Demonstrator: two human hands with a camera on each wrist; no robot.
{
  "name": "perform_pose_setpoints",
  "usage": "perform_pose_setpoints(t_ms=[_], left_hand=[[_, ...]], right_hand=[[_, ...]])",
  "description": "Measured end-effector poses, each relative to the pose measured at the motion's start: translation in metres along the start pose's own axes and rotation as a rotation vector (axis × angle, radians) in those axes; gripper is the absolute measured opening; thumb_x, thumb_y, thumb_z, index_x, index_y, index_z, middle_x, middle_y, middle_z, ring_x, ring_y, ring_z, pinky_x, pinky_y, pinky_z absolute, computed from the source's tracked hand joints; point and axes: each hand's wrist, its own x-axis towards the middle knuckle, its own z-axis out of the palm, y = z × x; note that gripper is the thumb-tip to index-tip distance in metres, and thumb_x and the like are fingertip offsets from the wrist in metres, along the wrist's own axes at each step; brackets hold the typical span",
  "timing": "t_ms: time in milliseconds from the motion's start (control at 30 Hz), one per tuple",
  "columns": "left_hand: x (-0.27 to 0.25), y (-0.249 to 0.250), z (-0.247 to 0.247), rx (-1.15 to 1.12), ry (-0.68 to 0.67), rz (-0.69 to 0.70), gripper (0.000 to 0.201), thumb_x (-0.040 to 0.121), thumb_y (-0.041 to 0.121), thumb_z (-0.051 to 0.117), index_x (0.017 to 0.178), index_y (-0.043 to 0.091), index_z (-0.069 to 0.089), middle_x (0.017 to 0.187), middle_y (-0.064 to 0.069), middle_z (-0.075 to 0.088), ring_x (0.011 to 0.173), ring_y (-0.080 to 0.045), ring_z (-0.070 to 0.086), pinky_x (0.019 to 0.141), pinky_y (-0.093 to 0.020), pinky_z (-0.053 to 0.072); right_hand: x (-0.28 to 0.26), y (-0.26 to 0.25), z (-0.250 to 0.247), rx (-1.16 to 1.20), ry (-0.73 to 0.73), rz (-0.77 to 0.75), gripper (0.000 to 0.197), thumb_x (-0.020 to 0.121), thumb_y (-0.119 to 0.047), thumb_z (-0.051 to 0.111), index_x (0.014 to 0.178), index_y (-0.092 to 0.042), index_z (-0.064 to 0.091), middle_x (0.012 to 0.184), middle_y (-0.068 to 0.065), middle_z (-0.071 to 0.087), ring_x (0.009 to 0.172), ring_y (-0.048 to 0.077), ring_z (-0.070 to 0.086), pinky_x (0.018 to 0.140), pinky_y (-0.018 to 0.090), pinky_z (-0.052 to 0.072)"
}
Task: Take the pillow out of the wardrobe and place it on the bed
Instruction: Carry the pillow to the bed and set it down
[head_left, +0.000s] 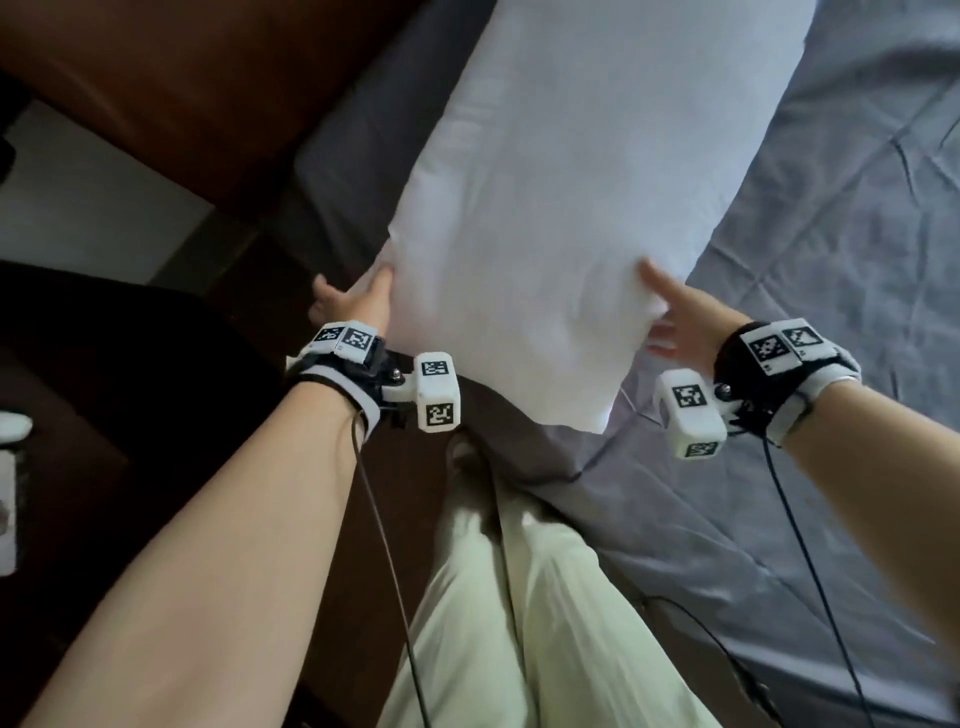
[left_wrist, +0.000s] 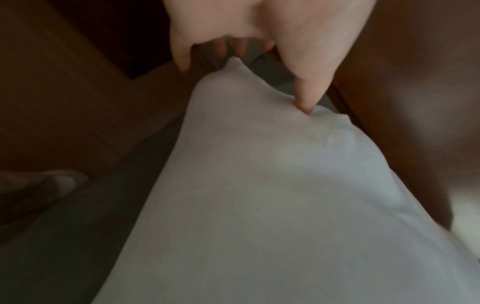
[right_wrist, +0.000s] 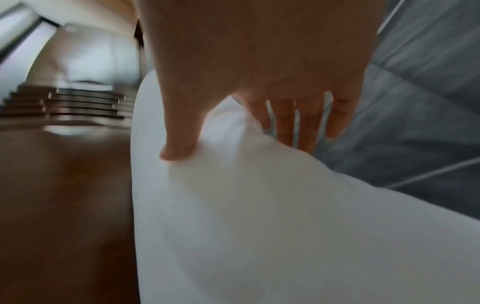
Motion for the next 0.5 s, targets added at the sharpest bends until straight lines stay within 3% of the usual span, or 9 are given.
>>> perform_pose_setpoints(t_ms=[33, 100, 167, 267, 333, 400, 467, 500], left_hand=[[-0.005, -0.003, -0.002, -0.017, -0.010, -0.091, 0.109, 0.066, 0.064, 0.068, 0.152, 0.024, 0.014, 0.152, -0.006, 0.029, 0.138, -0.031, 0.036, 0.112, -0.048, 0.032], [-0.013, -0.013, -0.002, -0.218, -0.147, -0.275, 0.119, 0.053, 0.067, 0.076, 0.149, 0.026, 0.019, 0.138, 0.001, 0.040, 0.123, -0.026, 0.050, 0.096, -0.054, 0.049], [-0.022, -0.018, 0.000, -0.403, -0.362, -0.410, 0.102, 0.051, 0.061, 0.083, 0.135, 0.022, 0.042, 0.129, -0.004, 0.059, 0.107, -0.029, 0.064, 0.075, -0.049, 0.059], [-0.040, -0.016, 0.002, -0.377, -0.548, -0.396, 0.058, 0.072, 0.053, 0.075, 0.114, 0.018, 0.059, 0.103, -0.008, 0.069, 0.086, -0.025, 0.068, 0.055, -0.033, 0.057], [-0.048, -0.011, 0.003, -0.415, -0.557, -0.382, 0.047, 0.081, 0.041, 0.072, 0.116, 0.013, 0.059, 0.095, -0.007, 0.069, 0.076, -0.022, 0.066, 0.038, -0.025, 0.052], [-0.045, -0.004, 0.003, -0.467, -0.529, -0.354, 0.045, 0.084, 0.030, 0.072, 0.120, 0.007, 0.058, 0.102, -0.012, 0.070, 0.073, -0.024, 0.064, 0.030, -0.024, 0.048], [-0.038, 0.005, 0.006, -0.493, -0.456, -0.295, 0.051, 0.083, 0.021, 0.073, 0.128, 0.007, 0.053, 0.114, -0.015, 0.068, 0.074, -0.025, 0.065, 0.035, -0.028, 0.051], [-0.034, 0.009, 0.007, -0.525, -0.417, -0.250, 0.051, 0.083, 0.015, 0.072, 0.130, 0.010, 0.050, 0.110, -0.013, 0.068, 0.074, -0.025, 0.064, 0.042, -0.032, 0.055]], right_hand=[[0.001, -0.005, -0.005, 0.066, 0.033, -0.006, 0.058, 0.081, -0.063, 0.054, 0.121, -0.021, 0.053, 0.118, 0.001, 0.061, 0.103, 0.017, 0.060, 0.085, 0.030, 0.046], [0.003, -0.014, -0.011, 0.136, 0.040, -0.015, 0.068, 0.082, -0.063, 0.053, 0.131, -0.015, 0.048, 0.122, 0.004, 0.060, 0.101, 0.017, 0.064, 0.069, 0.027, 0.053], [0.004, -0.020, -0.010, 0.177, 0.024, 0.013, 0.069, 0.077, -0.064, 0.060, 0.126, -0.015, 0.056, 0.120, 0.006, 0.068, 0.102, 0.022, 0.069, 0.064, 0.029, 0.057], [0.009, -0.024, -0.003, 0.221, 0.043, 0.030, 0.050, 0.075, -0.053, 0.070, 0.107, -0.015, 0.066, 0.090, 0.005, 0.078, 0.078, 0.021, 0.075, 0.055, 0.031, 0.059], [0.015, -0.030, 0.000, 0.197, 0.098, 0.024, 0.038, 0.077, -0.041, 0.073, 0.100, -0.012, 0.064, 0.065, 0.003, 0.075, 0.055, 0.019, 0.072, 0.045, 0.030, 0.056], [0.019, -0.038, 0.002, 0.161, 0.103, 0.071, 0.026, 0.081, -0.032, 0.069, 0.091, -0.010, 0.059, 0.046, 0.004, 0.066, 0.037, 0.019, 0.062, 0.038, 0.027, 0.053], [0.020, -0.046, 0.005, 0.143, 0.098, 0.102, 0.018, 0.085, -0.024, 0.064, 0.087, -0.009, 0.056, 0.040, 0.005, 0.060, 0.030, 0.019, 0.056, 0.036, 0.024, 0.050], [0.020, -0.048, 0.009, 0.131, 0.109, 0.101, 0.014, 0.086, -0.020, 0.062, 0.087, -0.008, 0.056, 0.038, 0.005, 0.059, 0.028, 0.018, 0.055, 0.033, 0.022, 0.048]])
